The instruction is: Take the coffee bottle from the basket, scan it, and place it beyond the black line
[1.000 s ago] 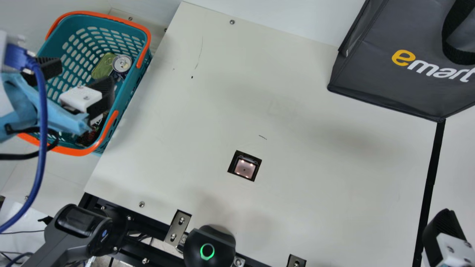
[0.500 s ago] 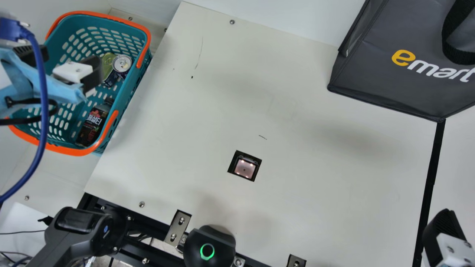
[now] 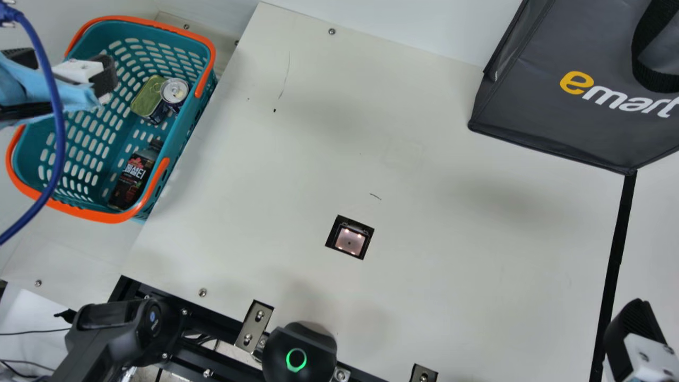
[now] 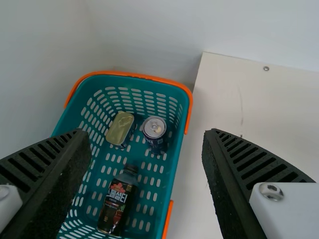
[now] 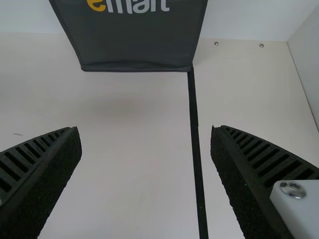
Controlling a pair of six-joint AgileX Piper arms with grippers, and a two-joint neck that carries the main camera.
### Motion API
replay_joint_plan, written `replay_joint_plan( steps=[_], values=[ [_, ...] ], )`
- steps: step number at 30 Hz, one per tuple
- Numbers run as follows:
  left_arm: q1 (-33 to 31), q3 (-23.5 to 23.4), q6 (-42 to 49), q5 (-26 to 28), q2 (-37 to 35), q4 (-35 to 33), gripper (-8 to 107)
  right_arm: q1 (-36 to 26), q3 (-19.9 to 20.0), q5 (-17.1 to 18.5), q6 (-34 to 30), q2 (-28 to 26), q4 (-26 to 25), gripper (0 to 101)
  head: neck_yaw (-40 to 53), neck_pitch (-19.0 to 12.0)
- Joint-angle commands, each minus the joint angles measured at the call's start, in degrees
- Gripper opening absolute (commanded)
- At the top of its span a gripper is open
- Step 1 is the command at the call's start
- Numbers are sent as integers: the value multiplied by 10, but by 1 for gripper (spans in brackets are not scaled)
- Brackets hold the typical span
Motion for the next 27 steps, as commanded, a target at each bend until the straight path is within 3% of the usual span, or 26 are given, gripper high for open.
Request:
replay_joint_plan(
  steps=[1, 12, 27],
  values=[
    [24, 4, 26, -7, 5, -12, 90, 0, 0, 0, 0, 0, 0, 91, 1, -15],
    [89, 36, 111, -54, 43, -57, 90, 0, 0, -1, 0, 0, 0, 91, 1, -15],
    [101, 90, 144, -119, 95, -64, 90, 0, 0, -1, 0, 0, 0, 91, 1, -15]
  ],
)
